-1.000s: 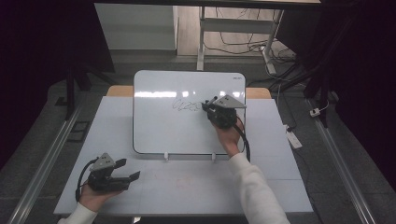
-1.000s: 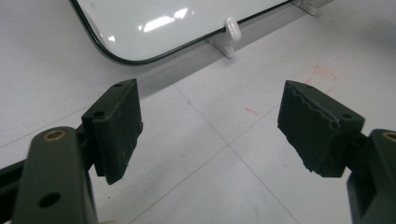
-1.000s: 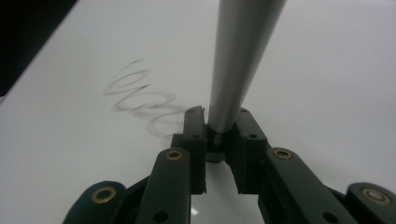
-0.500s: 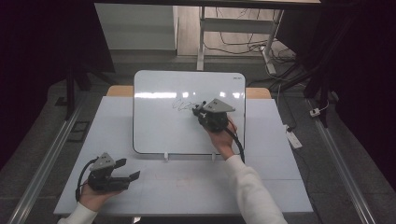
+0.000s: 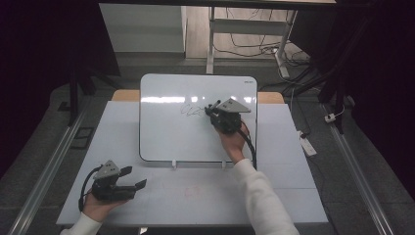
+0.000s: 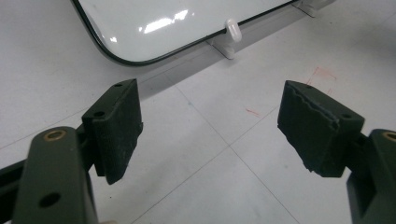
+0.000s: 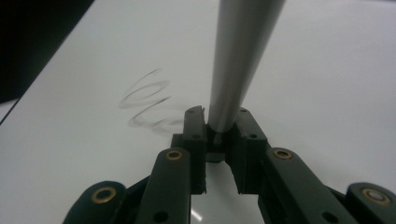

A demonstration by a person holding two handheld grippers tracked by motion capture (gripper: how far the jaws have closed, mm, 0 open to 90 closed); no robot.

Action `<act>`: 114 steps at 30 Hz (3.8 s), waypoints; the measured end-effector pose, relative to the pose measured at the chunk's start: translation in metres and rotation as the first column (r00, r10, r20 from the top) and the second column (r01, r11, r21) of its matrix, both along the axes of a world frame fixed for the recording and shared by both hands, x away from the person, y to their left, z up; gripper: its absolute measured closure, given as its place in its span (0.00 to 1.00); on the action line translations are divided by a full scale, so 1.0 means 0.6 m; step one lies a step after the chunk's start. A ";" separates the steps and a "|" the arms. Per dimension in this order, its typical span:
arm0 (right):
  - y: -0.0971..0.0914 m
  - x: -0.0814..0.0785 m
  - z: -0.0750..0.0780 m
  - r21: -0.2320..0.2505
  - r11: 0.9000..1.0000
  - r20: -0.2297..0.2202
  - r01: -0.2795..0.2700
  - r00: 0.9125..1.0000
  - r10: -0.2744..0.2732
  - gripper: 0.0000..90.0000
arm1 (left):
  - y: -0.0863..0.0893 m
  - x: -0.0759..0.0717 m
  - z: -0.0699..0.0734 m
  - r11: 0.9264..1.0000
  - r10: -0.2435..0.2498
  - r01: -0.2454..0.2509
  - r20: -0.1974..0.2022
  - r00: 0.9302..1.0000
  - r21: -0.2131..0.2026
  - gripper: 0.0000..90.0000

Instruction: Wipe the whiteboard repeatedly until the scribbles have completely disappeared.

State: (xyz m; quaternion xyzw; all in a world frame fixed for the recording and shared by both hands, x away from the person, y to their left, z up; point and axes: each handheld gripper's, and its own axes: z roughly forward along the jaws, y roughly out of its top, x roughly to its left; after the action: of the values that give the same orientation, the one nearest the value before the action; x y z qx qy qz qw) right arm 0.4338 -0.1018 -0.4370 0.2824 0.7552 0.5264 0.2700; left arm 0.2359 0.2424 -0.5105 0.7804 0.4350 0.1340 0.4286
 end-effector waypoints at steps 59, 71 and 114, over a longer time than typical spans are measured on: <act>-0.025 0.005 0.005 0.046 0.993 0.050 0.107 0.993 -0.109 0.86 | -0.003 -0.001 0.000 1.000 -0.007 0.007 0.004 1.000 0.006 0.25; -0.030 0.003 0.000 0.078 0.991 0.023 0.105 0.994 -0.107 0.86 | -0.004 0.000 0.000 1.000 -0.008 0.008 0.003 1.000 0.006 0.25; 0.047 -0.003 -0.003 -0.015 1.000 0.034 -0.003 0.999 0.003 0.86 | 0.003 0.004 -0.002 1.000 -0.006 0.006 0.001 1.000 -0.005 0.25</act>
State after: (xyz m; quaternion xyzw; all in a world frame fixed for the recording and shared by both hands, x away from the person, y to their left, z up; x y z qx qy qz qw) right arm 0.4317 -0.0735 -0.4386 0.2703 0.7548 0.5259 0.2839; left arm 0.2381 0.2445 -0.5114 0.7806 0.4328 0.1319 0.4312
